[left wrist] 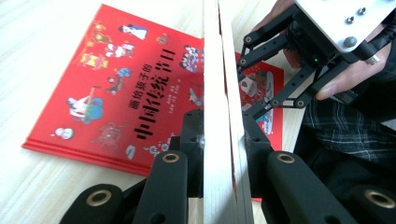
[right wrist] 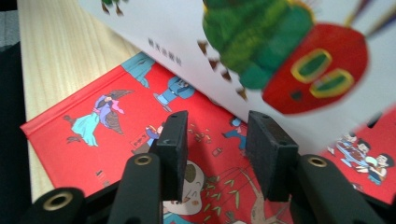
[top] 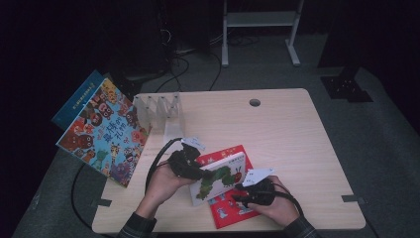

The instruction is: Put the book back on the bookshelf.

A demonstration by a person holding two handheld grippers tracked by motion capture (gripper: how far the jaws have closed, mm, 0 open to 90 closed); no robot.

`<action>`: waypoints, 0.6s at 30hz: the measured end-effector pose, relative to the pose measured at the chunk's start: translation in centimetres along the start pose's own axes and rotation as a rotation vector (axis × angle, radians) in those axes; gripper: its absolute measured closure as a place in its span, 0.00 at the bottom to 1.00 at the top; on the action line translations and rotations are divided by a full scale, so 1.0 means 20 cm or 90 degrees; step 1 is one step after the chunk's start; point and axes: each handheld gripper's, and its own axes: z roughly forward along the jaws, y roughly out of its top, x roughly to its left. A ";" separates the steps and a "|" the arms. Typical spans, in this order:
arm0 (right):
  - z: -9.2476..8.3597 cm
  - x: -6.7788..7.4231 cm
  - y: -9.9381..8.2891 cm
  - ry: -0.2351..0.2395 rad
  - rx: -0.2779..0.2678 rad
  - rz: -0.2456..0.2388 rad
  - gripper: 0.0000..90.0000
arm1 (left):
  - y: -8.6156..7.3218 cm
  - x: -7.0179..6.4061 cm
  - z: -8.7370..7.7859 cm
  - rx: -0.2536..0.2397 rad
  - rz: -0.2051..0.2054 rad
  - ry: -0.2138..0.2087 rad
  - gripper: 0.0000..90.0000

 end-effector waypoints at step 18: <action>0.00 -0.01 -0.01 -0.018 -0.007 0.001 0.53 | -0.07 0.10 -0.17 -0.052 -0.028 0.046 0.84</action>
